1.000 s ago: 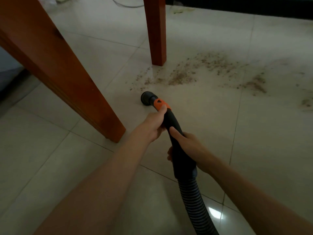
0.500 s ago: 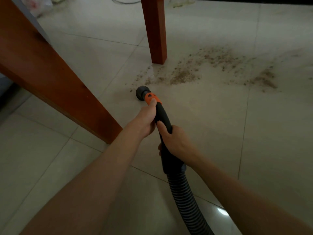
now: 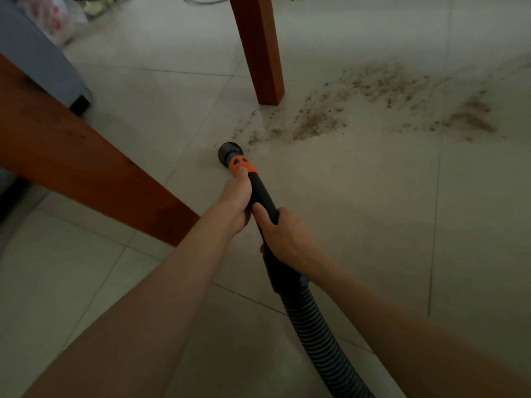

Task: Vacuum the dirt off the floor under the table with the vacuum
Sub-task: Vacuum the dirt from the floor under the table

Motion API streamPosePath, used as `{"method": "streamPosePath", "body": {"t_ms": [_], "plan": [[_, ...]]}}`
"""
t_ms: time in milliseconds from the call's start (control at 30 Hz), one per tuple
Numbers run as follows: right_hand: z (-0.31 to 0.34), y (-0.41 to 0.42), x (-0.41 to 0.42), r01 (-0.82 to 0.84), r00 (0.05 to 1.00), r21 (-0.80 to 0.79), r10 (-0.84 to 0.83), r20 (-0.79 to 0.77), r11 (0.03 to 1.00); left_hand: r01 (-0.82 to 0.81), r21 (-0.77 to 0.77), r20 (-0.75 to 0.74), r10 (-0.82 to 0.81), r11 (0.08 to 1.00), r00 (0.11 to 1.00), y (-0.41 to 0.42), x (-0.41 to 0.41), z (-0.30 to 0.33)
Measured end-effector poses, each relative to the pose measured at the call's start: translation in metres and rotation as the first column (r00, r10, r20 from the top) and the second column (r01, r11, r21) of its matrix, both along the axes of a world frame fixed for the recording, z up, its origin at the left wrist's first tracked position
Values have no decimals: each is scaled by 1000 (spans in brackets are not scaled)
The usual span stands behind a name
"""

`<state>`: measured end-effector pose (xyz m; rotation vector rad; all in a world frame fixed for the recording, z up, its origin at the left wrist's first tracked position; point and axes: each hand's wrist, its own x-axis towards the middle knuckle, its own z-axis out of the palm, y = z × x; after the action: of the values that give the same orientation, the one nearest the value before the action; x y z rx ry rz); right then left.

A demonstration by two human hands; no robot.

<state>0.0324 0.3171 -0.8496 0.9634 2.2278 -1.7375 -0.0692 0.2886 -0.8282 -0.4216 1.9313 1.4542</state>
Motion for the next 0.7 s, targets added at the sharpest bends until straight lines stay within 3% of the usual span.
{"method": "streamPosePath", "body": {"t_ms": [333, 467, 700], "plan": [[-1, 6, -25, -51, 998, -57, 48, -52, 997, -15, -172, -51, 7, 985, 999, 6, -21, 2], [0, 7, -37, -66, 995, -81, 59, -80, 994, -66, -171, -45, 59, 983, 997, 8, -31, 1], [-5, 8, -41, -43, 997, -291, 20, -80, 956, -104, -154, -55, 96, 983, 994, 3, -49, -3]]}}
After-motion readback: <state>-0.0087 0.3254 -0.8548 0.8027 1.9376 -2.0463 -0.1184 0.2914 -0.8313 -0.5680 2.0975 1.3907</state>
